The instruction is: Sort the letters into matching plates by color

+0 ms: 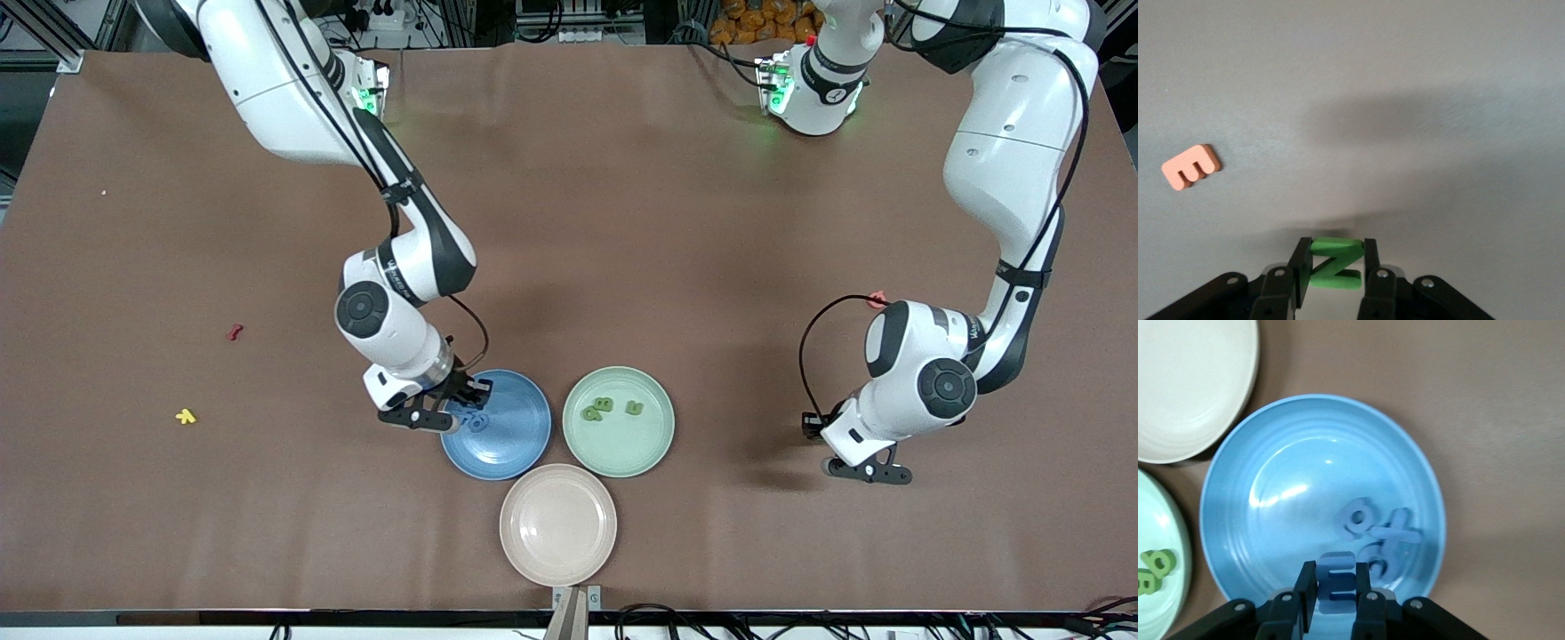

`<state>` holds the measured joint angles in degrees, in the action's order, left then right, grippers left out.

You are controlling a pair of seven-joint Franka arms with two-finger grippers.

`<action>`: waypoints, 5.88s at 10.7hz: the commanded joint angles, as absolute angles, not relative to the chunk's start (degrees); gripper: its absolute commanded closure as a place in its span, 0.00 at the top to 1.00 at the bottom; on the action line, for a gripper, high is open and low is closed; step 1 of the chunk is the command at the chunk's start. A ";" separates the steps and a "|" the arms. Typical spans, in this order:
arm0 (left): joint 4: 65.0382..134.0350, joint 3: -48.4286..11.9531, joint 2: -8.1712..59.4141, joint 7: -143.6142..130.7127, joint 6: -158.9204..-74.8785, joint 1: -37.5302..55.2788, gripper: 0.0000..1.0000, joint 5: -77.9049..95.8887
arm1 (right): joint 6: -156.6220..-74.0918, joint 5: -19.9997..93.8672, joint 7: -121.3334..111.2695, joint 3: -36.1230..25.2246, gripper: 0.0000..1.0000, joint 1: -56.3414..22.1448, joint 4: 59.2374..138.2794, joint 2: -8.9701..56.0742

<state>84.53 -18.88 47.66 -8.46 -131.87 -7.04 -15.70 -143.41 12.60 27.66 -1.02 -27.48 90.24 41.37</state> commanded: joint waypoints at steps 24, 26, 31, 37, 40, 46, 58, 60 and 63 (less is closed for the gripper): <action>81.74 -16.96 47.64 -52.39 -139.75 17.14 1.00 -15.64 | -124.03 8.70 -14.93 -12.48 1.00 -5.54 87.28 31.21; 81.83 -16.88 47.55 -52.12 -139.66 16.88 1.00 -16.96 | -117.80 8.35 -14.77 -13.09 1.00 -5.54 87.28 28.49; 81.83 -12.93 44.75 -40.73 -131.70 15.47 1.00 -16.88 | -102.33 5.01 -12.74 -14.06 1.00 -4.40 88.51 15.05; 88.03 -14.94 32.72 -30.32 -110.13 5.64 1.00 -4.95 | -90.54 2.29 -0.36 -13.62 1.00 -5.97 86.32 5.81; 98.66 -14.94 26.39 -30.67 -110.04 3.52 1.00 -2.02 | -84.13 2.37 -0.18 -12.66 1.00 -6.68 84.30 2.64; 118.97 -15.21 18.38 -30.76 -109.78 2.55 1.00 -1.14 | -84.81 2.02 1.14 -12.39 1.00 -7.38 84.11 2.81; 101.64 -14.24 6.06 -25.69 -93.52 -0.69 1.00 -2.11 | -87.80 2.02 1.05 -12.39 1.00 -7.73 84.29 3.87; 94.43 -14.15 5.98 -22.25 -93.52 -1.84 1.00 -2.28 | -87.54 2.02 1.05 -12.39 1.00 -7.73 84.29 3.87; 88.44 -13.97 4.31 -21.71 -93.52 -2.29 1.00 -4.83 | -87.28 2.02 1.05 -12.48 1.00 -7.47 84.29 3.87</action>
